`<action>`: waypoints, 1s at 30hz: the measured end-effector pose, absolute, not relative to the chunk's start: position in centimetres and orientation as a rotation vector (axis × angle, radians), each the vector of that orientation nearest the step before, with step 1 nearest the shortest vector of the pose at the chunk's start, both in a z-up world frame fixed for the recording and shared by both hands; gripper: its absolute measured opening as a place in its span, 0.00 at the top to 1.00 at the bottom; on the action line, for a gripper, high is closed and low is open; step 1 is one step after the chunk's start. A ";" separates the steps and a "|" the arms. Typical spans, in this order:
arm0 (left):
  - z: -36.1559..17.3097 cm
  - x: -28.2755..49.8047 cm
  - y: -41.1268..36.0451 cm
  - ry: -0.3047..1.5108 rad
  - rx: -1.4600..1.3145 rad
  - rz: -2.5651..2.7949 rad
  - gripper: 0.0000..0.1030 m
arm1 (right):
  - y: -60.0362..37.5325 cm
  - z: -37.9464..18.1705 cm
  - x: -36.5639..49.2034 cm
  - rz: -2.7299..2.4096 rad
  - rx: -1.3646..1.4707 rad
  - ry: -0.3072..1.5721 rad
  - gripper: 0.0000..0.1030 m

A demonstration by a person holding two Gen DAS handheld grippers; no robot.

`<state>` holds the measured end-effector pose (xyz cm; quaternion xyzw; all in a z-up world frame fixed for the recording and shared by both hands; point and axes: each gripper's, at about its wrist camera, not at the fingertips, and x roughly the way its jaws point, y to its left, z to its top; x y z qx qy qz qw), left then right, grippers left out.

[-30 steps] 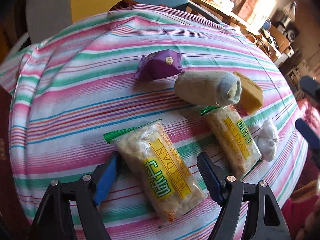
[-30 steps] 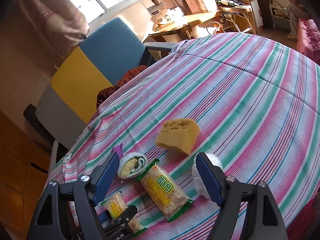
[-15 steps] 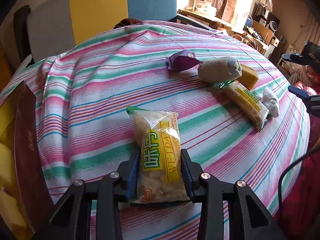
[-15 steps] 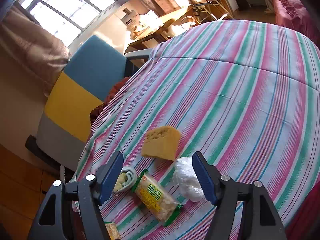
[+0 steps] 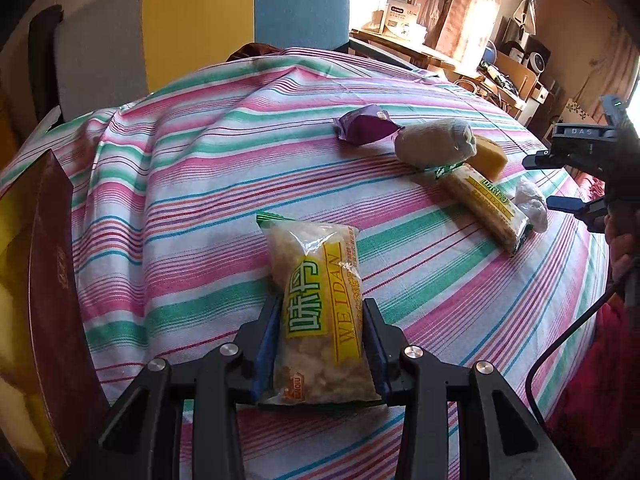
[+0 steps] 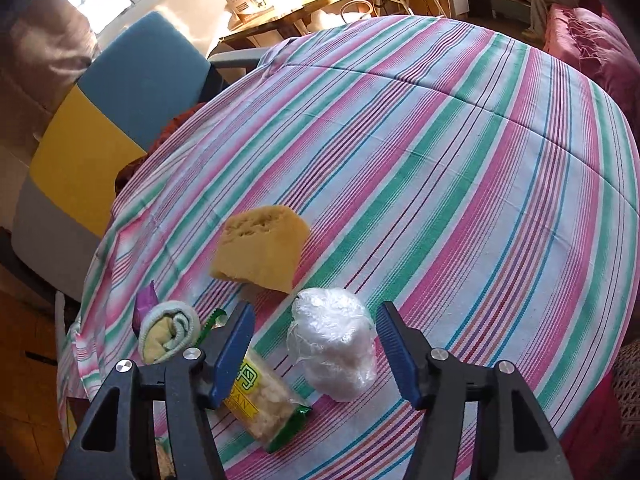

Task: Organize objects
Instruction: 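Grasp the yellow snack bag with the left tool while the right grasps the clear plastic bag, then place the snack bag in the gold tray with the left tool while the right holds the plastic bag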

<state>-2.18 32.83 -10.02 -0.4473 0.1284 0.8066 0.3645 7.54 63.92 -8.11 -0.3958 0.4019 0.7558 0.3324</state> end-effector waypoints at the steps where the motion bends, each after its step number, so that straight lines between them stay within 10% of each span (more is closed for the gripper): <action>1: -10.0 -2.1 32.8 0.330 -1.147 2.076 0.60 | 63.9 -8.3 7.4 1.968 -1.049 1.039 0.39; 6: -10.1 -2.2 32.7 0.316 -1.147 2.080 0.60 | 63.8 -9.1 6.7 1.945 -1.116 1.001 0.42; 10: -10.1 -2.1 32.7 0.317 -1.140 2.084 0.60 | 63.7 -10.2 6.1 1.918 -1.205 0.955 0.64; 30: -4.3 -0.8 25.4 0.187 -1.112 2.177 0.63 | 62.1 -10.5 4.7 1.930 -1.308 0.664 0.65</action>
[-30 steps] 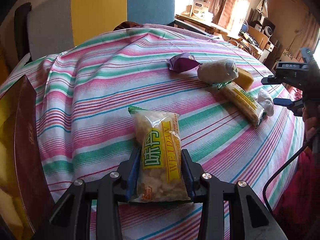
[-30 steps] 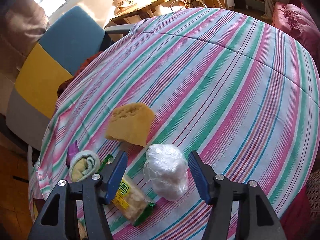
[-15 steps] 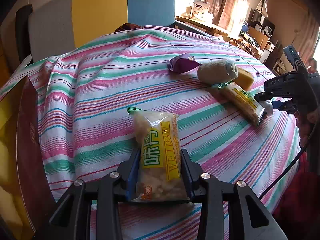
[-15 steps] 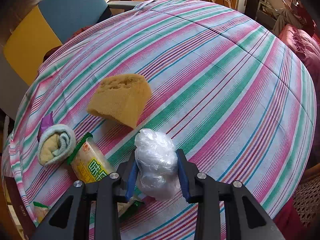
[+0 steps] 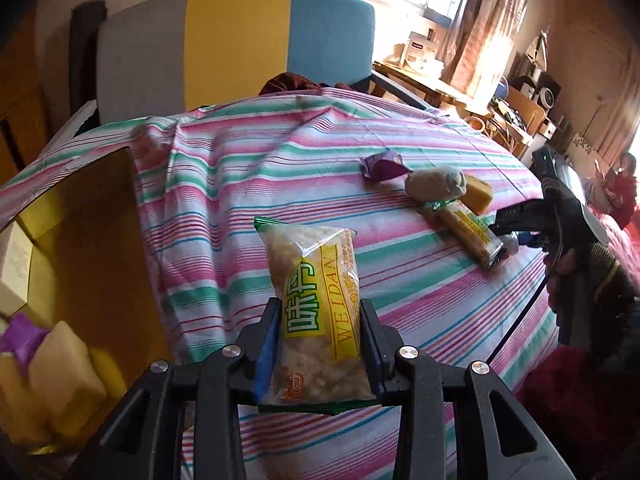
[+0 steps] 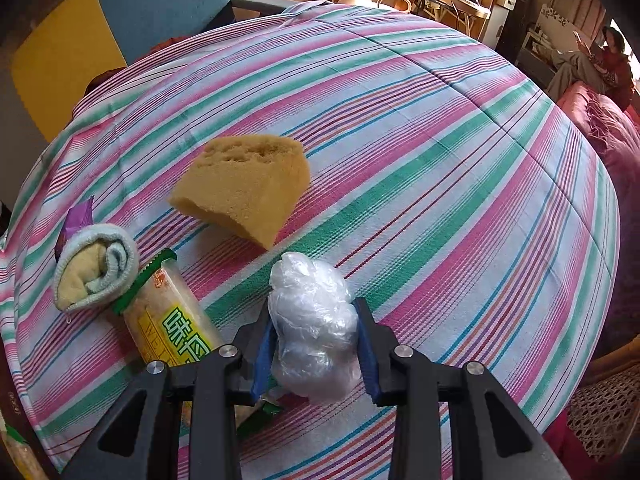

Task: Organize objects
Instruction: 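Place the snack bag in the gold tray with the left tool while the right holds the plastic bag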

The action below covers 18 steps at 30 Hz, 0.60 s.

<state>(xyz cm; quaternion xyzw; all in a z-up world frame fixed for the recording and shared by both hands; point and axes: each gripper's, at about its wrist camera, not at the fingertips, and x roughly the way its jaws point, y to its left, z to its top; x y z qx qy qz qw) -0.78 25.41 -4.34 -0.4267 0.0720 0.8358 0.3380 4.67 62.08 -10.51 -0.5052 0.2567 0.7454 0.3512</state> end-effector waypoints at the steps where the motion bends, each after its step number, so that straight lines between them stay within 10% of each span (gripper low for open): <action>1: -3.8 -1.2 24.5 0.170 -1.110 2.195 0.63 | 62.1 -10.5 4.7 1.930 -1.310 0.658 0.65; 18: -6.5 -19.0 6.2 -0.050 -1.495 2.542 0.63 | 63.1 -9.5 5.3 1.946 -1.335 0.602 0.65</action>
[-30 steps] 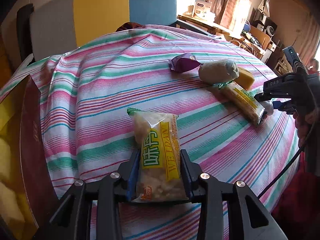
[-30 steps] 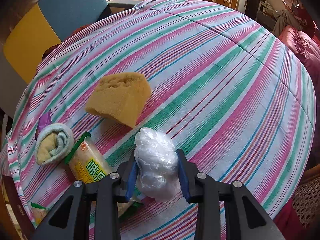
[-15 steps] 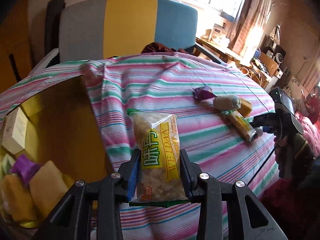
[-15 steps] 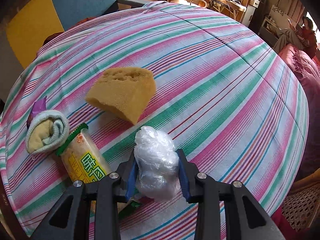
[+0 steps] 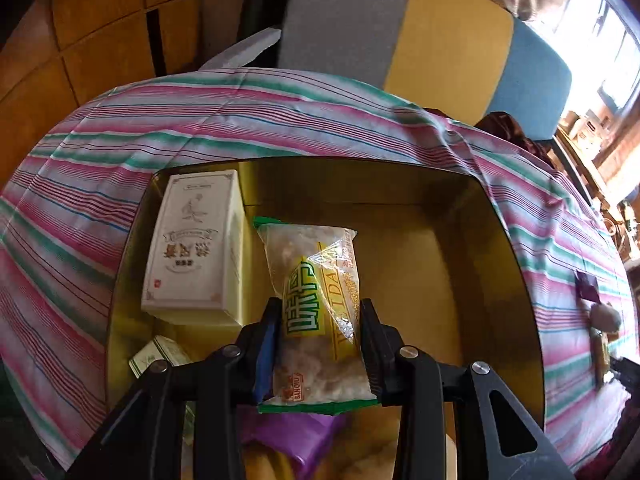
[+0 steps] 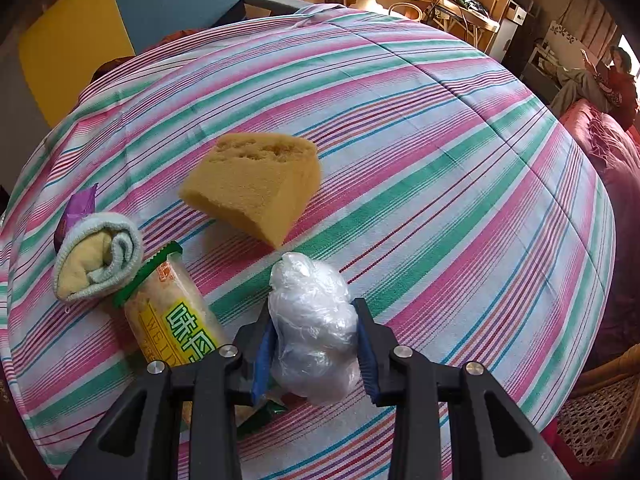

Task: Organize objects
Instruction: 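Place the snack bag in the gold tray with the left tool while the right holds the plastic bag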

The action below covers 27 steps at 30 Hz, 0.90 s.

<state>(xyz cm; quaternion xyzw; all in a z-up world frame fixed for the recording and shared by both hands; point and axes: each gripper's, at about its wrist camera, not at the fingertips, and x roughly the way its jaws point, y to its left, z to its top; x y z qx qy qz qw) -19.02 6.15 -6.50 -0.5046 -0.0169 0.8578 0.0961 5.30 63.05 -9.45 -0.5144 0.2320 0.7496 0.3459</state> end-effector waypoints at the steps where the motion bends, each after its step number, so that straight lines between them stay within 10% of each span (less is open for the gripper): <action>1: -6.7 -19.6 6.0 -0.045 -1.508 2.558 0.63 | 63.1 -9.4 5.4 1.948 -1.336 0.602 0.65; 27: -1.7 -7.2 3.7 0.004 -1.210 2.774 0.54 | 60.2 -6.5 4.8 2.107 -1.121 0.600 0.66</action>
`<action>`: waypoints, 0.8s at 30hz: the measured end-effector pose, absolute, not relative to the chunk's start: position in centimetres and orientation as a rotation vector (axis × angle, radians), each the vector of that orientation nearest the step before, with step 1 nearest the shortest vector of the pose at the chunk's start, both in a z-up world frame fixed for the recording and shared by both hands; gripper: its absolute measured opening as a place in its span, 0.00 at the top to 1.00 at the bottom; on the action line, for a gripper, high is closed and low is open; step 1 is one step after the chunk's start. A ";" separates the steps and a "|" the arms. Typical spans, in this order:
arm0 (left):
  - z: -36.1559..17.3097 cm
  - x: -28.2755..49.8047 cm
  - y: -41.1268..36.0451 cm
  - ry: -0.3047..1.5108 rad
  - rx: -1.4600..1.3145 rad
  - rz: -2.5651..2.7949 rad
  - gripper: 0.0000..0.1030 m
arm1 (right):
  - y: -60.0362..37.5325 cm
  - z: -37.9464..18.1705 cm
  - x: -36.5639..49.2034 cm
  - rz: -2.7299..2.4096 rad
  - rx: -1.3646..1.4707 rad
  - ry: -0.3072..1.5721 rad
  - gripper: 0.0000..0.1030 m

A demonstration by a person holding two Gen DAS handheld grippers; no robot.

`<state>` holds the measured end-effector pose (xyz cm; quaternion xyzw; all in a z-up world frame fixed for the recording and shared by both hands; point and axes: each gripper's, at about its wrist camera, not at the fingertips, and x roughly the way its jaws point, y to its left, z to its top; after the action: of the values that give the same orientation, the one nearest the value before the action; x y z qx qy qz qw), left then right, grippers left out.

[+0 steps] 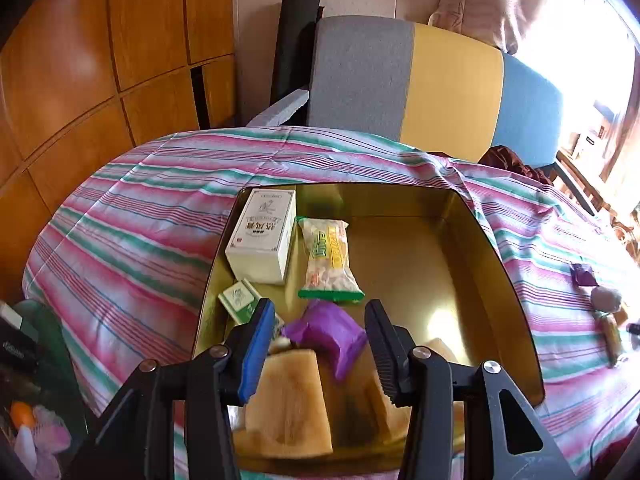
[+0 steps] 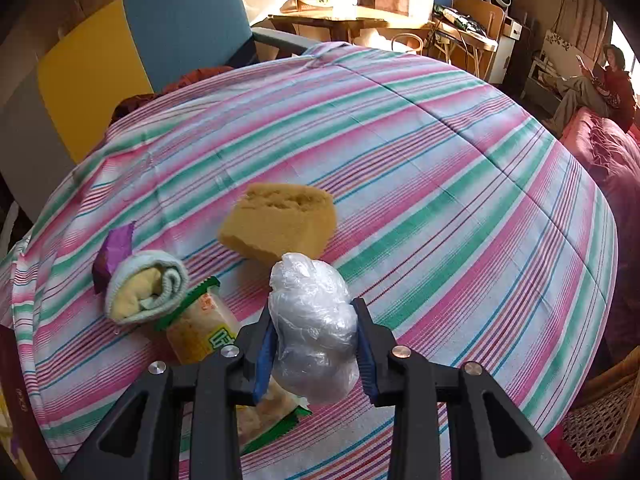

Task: Organize objects
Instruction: 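Place the snack bag in the gold tray with the left tool while the right holds the plastic bag, then lower the clear plastic bag into the gold tray and open the right tool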

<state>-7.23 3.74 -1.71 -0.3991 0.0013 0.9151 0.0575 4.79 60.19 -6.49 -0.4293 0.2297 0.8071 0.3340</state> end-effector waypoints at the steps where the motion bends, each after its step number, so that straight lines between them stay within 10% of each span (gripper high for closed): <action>1: -1.6 -6.7 3.6 -0.010 -1.204 2.774 0.54 | 59.7 -5.8 4.8 2.143 -1.086 0.581 0.66; 24: -2.0 -3.2 0.7 -0.057 -1.195 2.802 0.54 | 33.4 0.5 -4.5 2.912 -1.274 0.222 0.66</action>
<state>-3.24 0.72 -2.04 -0.3917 -0.0187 0.9187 0.0473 -4.46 33.39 0.47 -0.3997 0.0696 0.9137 -0.0224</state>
